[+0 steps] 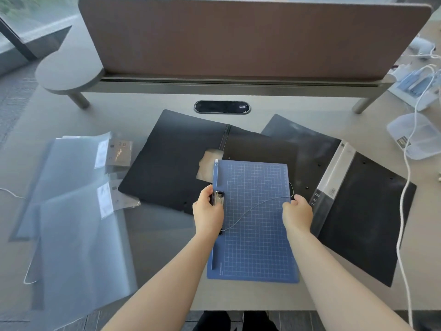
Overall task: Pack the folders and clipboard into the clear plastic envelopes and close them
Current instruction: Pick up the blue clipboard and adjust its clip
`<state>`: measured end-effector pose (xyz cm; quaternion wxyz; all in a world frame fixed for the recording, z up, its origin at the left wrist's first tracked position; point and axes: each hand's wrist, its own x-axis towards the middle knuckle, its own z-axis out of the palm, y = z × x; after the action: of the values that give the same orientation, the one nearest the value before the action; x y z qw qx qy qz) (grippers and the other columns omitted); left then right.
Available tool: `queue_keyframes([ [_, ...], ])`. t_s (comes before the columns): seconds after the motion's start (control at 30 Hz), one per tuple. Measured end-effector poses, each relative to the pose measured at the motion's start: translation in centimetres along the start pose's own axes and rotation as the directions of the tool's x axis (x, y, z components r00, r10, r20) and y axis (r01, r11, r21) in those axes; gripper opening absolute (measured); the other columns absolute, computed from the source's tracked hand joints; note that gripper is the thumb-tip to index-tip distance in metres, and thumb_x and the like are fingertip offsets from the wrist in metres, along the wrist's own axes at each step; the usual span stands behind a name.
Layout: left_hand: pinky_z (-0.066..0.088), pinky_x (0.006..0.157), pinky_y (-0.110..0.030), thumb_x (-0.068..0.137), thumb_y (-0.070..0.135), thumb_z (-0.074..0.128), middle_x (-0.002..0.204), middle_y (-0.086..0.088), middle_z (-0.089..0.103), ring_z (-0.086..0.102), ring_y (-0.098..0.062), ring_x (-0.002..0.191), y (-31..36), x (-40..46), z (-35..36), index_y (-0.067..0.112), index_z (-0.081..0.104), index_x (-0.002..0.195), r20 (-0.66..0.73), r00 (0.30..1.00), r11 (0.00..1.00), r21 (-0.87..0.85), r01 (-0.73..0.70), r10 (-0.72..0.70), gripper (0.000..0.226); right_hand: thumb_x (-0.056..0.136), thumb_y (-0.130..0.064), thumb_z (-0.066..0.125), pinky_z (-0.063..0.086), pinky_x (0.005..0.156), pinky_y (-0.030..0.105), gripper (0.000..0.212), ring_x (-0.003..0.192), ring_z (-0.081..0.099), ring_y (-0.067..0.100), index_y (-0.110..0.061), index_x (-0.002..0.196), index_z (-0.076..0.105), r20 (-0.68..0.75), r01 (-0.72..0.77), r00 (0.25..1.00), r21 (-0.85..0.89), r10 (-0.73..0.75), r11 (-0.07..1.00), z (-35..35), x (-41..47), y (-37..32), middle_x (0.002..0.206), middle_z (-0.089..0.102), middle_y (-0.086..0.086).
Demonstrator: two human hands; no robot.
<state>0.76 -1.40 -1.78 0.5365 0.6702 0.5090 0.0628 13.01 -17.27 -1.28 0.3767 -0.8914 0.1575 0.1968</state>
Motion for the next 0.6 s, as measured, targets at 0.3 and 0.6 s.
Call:
queue_keyframes([
  [0.3,0.044,0.061,-0.011,0.089,0.002,0.055,0.113,0.007,0.067,0.064,-0.009,0.089,0.9,1.1,-0.6,0.018,0.059,0.127,0.071,0.991,0.985,-0.12,0.12,-0.112,0.041,0.091,-0.01,0.056,0.054,0.065,0.036,0.023,0.081,0.066,0.027,-0.009,0.11,0.069,-0.026,-0.046,0.998,0.098,0.049,0.994,0.3,0.8,0.2,0.098,0.069,0.006],
  [0.6,0.056,0.087,-0.041,0.076,0.022,0.042,0.119,-0.007,0.066,0.06,-0.034,0.111,-0.8,2.3,0.2,0.031,0.064,0.121,0.151,0.987,0.993,0.115,0.037,-0.055,0.051,0.098,-0.021,0.055,0.05,0.08,0.035,0.016,0.093,0.057,0.021,-0.013,0.112,0.055,-0.047,-0.047,0.997,0.213,0.058,0.976,-0.3,0.8,-0.3,0.104,0.058,0.003],
])
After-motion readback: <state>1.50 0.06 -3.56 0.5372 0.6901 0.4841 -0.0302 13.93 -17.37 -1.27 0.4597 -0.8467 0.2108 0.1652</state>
